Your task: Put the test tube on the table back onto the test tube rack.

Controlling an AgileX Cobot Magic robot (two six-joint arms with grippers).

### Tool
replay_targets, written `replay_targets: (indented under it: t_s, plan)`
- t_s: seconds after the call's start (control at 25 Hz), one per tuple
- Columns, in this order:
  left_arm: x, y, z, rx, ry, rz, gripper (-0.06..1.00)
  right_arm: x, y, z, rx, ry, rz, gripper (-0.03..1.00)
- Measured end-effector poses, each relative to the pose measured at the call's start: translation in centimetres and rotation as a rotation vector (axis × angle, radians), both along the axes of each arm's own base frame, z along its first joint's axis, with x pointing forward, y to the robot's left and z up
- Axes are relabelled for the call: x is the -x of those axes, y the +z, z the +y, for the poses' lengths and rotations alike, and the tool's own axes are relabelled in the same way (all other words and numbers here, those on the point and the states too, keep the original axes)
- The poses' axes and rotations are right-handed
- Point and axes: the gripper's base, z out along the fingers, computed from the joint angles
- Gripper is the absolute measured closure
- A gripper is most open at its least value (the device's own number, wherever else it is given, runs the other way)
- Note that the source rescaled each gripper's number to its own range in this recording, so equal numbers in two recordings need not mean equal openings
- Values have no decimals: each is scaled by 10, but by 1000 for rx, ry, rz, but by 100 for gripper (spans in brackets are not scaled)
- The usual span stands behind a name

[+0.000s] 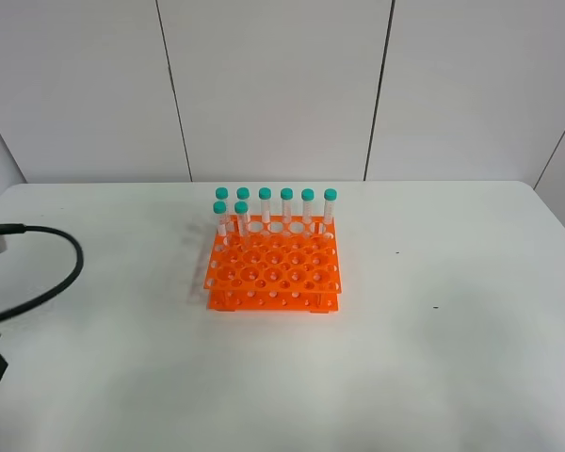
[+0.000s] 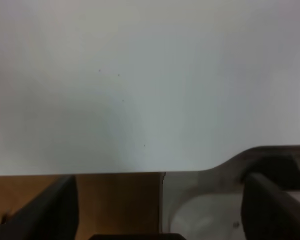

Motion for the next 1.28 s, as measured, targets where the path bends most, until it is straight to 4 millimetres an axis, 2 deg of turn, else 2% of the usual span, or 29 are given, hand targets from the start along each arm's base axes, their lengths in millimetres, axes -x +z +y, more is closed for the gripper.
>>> replay_targets:
  t_s: [0.36,0.6,0.76,1.28]
  plan:
    - [91,19,6,23,2,-473,-5,0,0,0,0,0,0,-3]
    - [131,24,8,36,3,-724,-5,0,0,0,0,0,0,-3]
    - [137,24,9,36,4,-760,-5,0,0,0,0,0,0,-3]
    - [137,23,9,36,4,-760,-5,0,0,0,0,0,0,-3]
